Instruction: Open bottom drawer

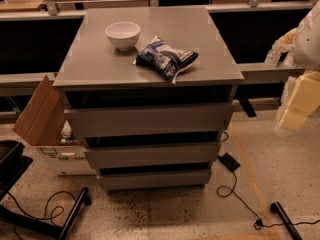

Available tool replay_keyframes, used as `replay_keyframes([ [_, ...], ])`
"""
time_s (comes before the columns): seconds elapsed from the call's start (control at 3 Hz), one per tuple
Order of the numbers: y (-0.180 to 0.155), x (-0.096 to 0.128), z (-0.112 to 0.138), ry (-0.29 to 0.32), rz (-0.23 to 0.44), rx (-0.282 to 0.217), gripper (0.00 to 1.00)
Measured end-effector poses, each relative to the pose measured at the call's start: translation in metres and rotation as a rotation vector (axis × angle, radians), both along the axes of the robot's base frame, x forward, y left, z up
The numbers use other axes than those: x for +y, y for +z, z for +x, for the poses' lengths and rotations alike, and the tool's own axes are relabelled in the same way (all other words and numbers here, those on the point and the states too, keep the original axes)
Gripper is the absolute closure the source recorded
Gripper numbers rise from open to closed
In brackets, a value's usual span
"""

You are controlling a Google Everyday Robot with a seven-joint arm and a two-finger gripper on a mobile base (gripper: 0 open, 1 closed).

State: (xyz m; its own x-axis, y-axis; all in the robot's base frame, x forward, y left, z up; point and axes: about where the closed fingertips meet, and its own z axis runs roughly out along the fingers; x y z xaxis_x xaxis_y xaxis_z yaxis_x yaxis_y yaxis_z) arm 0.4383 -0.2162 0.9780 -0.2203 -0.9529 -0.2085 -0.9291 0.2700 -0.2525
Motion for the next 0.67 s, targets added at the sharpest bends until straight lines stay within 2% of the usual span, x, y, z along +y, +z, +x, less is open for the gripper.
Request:
replay_keyframes([
  [0.33, 0.0, 0.0, 0.0, 0.0, 0.0, 0.0, 0.0],
  [0.67, -0.019, 0.006, 0.002, 0.001, 0.017, -0.014, 0.0],
])
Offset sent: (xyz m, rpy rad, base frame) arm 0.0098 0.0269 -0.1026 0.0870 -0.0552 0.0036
